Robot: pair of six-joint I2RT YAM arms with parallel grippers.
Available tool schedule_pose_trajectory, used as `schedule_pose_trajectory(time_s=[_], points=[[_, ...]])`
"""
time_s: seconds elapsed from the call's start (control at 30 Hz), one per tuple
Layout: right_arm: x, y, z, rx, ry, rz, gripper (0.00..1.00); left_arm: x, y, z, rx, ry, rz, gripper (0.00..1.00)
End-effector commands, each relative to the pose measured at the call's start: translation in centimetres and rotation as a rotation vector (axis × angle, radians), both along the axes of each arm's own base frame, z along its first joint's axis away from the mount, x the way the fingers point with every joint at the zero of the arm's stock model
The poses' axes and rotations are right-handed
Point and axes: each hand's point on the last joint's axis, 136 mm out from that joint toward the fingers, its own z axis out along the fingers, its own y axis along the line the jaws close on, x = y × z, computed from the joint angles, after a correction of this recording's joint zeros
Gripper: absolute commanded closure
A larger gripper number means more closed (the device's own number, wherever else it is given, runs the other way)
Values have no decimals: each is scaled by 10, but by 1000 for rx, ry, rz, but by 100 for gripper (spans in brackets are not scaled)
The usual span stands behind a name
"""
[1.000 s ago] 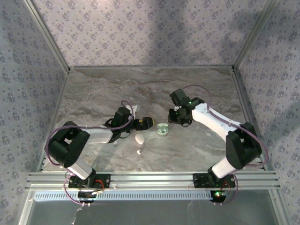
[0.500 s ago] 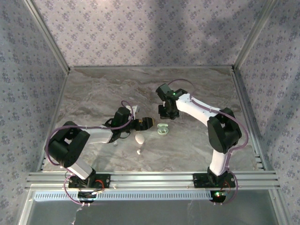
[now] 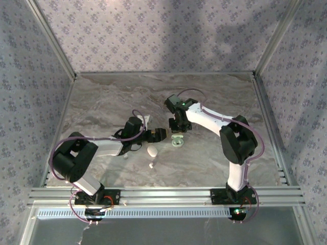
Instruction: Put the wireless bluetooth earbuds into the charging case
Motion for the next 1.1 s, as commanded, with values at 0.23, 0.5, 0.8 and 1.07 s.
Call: schedule_pose_trajectory(time_s=[0.23, 0.5, 0.8, 1.07], points=[[-20, -5, -12, -55, 39, 15, 81, 7, -5, 10, -14, -35, -9, 0], [-30, -8, -9, -59, 33, 13, 81, 7, -5, 11, -16, -35, -8, 0], [-38, -15, 11, -49, -25, -3, 75, 5, -1, 18, -30, -63, 6, 0], [-53, -30, 31, -27, -89, -28, 45, -4, 8, 47, -53, -190, 28, 0]])
